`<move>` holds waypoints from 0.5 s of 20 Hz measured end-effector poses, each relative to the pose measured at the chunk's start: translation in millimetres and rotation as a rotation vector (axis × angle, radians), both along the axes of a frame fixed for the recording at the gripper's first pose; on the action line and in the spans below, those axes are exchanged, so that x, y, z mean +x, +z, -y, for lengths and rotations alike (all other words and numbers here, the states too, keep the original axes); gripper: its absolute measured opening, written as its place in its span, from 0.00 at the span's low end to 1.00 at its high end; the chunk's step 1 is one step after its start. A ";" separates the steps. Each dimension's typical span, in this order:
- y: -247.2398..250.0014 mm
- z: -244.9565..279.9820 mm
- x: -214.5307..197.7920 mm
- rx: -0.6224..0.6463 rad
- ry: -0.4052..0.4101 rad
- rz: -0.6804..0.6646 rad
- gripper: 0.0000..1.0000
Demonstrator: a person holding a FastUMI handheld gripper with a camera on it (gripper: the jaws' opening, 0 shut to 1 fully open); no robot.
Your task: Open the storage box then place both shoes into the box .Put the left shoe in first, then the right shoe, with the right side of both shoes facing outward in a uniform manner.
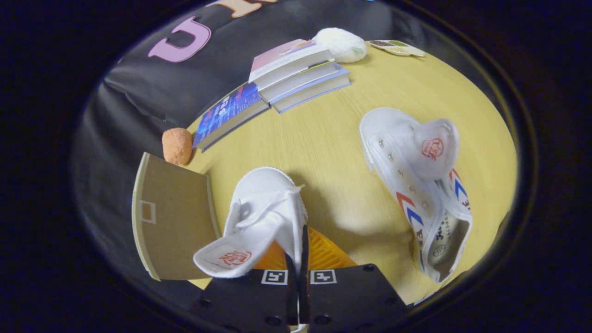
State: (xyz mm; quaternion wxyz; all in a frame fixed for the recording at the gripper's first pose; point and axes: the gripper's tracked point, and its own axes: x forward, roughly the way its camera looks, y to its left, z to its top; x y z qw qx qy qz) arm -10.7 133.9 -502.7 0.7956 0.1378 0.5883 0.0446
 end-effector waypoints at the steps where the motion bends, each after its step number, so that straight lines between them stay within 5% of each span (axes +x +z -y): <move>1: 9.5 -1.3 -1.0 0.011 -0.021 0.011 0.04; 10: 114.6 -43.4 -5.4 0.242 -0.179 0.085 0.04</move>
